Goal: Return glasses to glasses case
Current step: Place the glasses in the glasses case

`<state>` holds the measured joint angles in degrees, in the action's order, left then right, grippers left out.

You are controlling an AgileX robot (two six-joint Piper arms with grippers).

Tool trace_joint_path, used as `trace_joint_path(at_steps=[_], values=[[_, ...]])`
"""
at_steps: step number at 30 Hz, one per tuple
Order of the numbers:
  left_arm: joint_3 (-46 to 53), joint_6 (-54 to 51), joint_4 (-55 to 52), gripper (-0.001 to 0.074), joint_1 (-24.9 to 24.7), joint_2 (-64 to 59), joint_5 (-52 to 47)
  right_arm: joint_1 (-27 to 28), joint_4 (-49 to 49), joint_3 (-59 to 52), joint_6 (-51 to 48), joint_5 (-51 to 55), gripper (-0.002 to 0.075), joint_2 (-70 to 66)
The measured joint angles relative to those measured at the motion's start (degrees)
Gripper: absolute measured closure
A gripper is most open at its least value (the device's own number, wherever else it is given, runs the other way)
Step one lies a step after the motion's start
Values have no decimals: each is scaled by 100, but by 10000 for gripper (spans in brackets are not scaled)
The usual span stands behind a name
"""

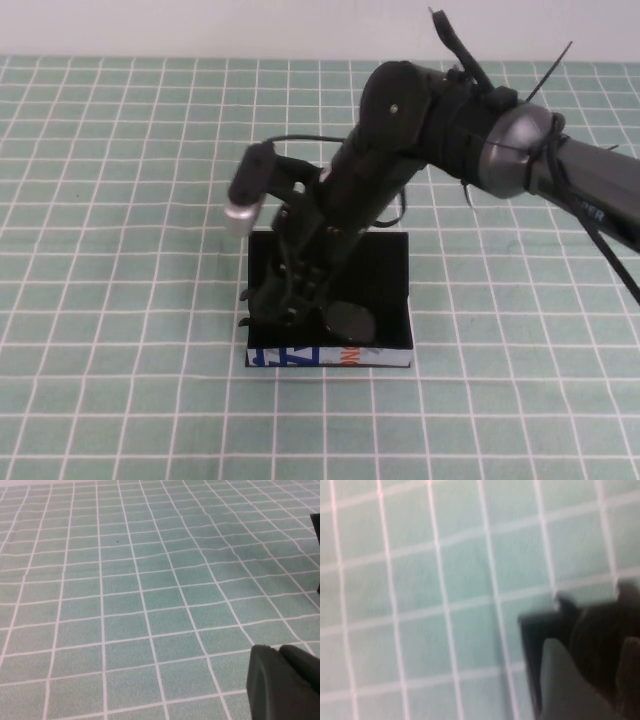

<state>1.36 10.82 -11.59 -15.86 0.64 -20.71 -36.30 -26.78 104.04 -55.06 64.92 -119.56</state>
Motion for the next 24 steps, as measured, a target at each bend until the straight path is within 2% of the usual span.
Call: trace_joint_path(at_steps=[4,8,11,24], values=[[0,0,0,737,0,0,0,-262,19,0,0,-555,540,0],[0,0,0,737,0,0,0,-584,150,0,0,-1052,666,-10],[0,0,0,737,0,0,0,-683,177,0,0,-1306,716,-82],[0,0,0,737,0,0,0,-692,980,16,83,-1291,736,-505]])
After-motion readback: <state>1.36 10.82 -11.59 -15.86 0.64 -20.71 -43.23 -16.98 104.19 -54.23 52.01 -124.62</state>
